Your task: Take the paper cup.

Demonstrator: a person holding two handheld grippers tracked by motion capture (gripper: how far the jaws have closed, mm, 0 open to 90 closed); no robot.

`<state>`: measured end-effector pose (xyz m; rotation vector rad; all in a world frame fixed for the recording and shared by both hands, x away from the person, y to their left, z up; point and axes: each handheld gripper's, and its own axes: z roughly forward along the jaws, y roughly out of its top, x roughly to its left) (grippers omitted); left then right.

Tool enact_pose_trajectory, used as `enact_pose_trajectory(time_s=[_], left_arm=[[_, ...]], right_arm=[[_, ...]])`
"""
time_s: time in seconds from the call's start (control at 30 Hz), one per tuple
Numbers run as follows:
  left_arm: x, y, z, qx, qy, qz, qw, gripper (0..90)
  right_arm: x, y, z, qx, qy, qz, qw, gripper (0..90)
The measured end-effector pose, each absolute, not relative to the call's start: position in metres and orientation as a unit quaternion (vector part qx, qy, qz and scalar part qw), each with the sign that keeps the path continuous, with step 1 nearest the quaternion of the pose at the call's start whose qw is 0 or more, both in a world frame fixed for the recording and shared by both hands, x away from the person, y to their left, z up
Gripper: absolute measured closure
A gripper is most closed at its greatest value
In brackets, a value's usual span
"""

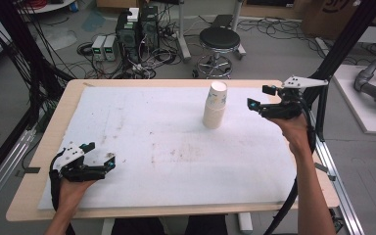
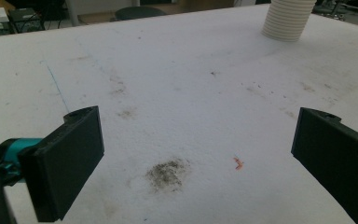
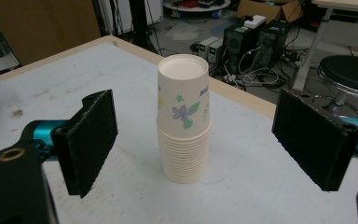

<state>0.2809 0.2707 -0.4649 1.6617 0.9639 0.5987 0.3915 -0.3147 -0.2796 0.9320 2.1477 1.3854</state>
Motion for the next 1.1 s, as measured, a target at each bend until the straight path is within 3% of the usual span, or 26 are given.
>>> enact_pose_trajectory(time_s=[0.8, 1.1], left_arm=[[0.282, 0.27, -0.465, 0.699, 0.406, 0.25, 0.533, 2.3], [0.281, 0.269, -0.465, 0.7, 0.403, 0.255, 0.532, 2.3]], right_arm=[[0.464, -0.293, -0.243, 0.291, 0.837, 0.432, 0.167, 14.3], [0.484, -0.272, -0.248, 0.275, 0.867, 0.39, 0.14, 14.3]])
